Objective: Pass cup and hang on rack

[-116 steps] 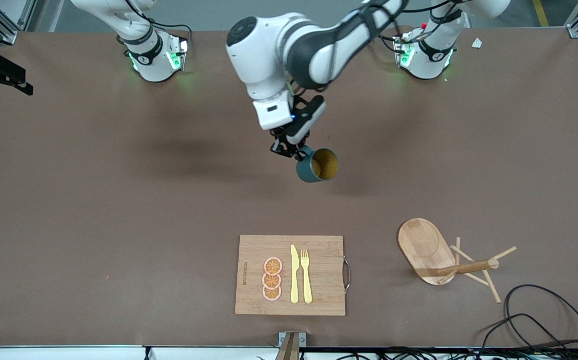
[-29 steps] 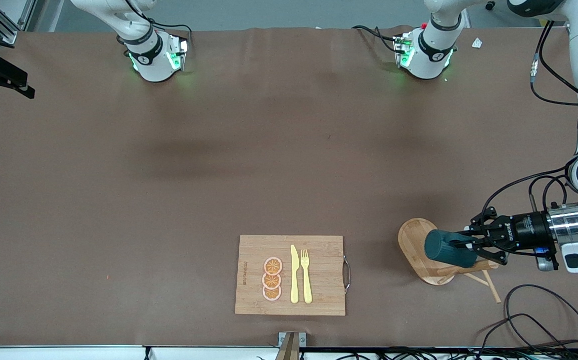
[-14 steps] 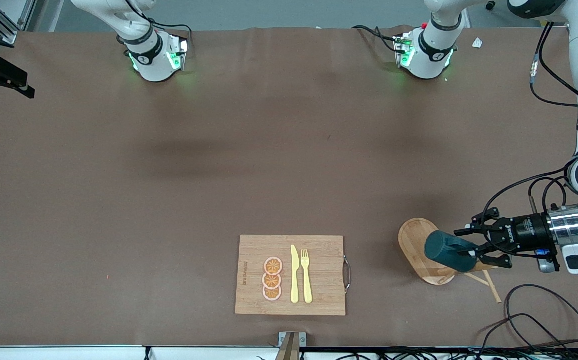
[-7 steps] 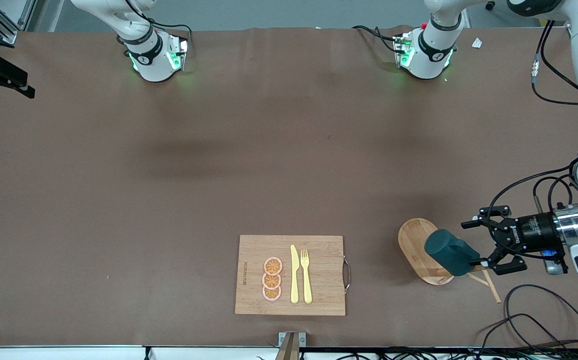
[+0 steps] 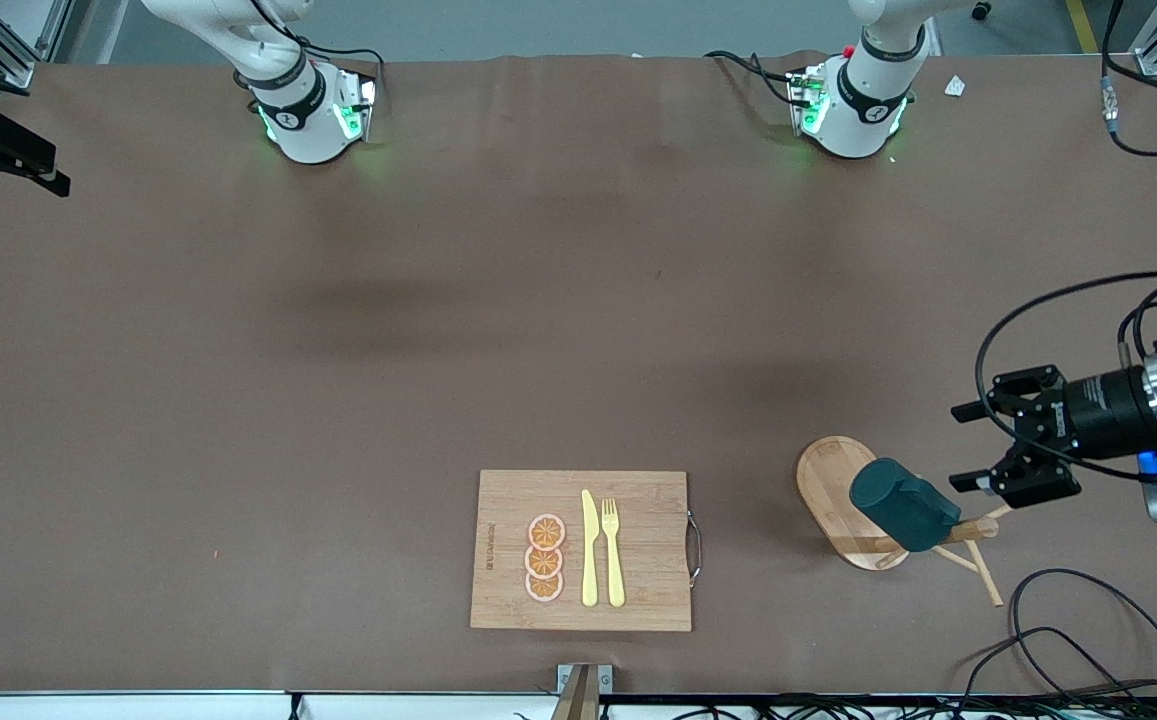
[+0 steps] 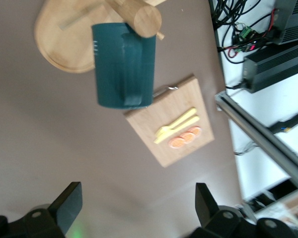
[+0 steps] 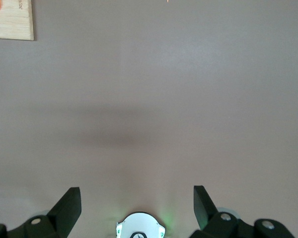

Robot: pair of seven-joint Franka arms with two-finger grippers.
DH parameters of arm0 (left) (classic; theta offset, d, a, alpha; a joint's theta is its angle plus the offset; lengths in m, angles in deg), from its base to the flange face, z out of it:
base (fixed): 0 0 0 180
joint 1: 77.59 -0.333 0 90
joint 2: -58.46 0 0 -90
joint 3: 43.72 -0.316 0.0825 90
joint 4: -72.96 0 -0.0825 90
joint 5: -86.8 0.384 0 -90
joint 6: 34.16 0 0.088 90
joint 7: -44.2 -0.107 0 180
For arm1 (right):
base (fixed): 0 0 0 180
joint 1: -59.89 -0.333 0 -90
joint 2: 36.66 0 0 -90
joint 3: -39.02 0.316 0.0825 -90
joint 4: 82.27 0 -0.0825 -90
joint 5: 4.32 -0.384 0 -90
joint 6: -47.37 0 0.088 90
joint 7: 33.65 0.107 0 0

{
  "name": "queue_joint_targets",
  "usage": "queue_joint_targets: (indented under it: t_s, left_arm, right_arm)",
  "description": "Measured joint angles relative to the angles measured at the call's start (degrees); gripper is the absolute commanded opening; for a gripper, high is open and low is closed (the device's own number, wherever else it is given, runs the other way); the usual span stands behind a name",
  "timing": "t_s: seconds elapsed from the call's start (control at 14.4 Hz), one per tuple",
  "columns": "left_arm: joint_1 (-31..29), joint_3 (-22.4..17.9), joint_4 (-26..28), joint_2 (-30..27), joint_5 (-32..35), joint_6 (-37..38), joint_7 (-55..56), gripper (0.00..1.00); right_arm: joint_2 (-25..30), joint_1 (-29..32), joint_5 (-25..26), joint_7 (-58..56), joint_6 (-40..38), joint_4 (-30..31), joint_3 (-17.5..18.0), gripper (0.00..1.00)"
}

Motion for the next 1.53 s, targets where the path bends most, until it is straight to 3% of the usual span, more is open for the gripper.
queue_joint_targets:
  t_s: [0.49, 0.69, 0.83, 1.04, 1.18, 1.53]
  left_arm:
    - [0.07, 5.89, 0.56, -7.22, 22.01, 11.78, -8.94, 1.0]
    - [0.24, 7.73, 1.4, -10.39, 25.85, 14.86, -15.48, 1.0]
    - [0.89, 5.71, 3.46, -13.42, 26.11, 15.56, -22.44, 1.0]
    - [6.28, -3.19, 8.87, -18.88, 25.95, 15.8, -31.6, 1.0]
    - [8.61, -6.95, 12.55, -22.18, 25.08, 15.8, -35.49, 1.0]
    - [9.58, -9.47, 17.17, -27.8, 23.55, 16.68, -39.16, 1.0]
  right_arm:
    - [0.0, 0.0, 0.0, 0.0, -0.01, 0.0, 0.01, 1.0]
    - [0.0, 0.0, 0.0, 0.0, -0.01, 0.0, 0.01, 1.0]
    - [0.01, 0.0, 0.0, 0.0, -0.01, -0.05, -0.03, 1.0]
    - [0.03, 0.0, 0.0, 0.0, 0.0, -0.18, -0.08, 1.0]
    - [0.03, 0.0, 0.0, 0.0, 0.0, -0.19, -0.07, 1.0]
    - [0.03, 0.0, 0.0, 0.0, 0.0, -0.19, -0.07, 1.0]
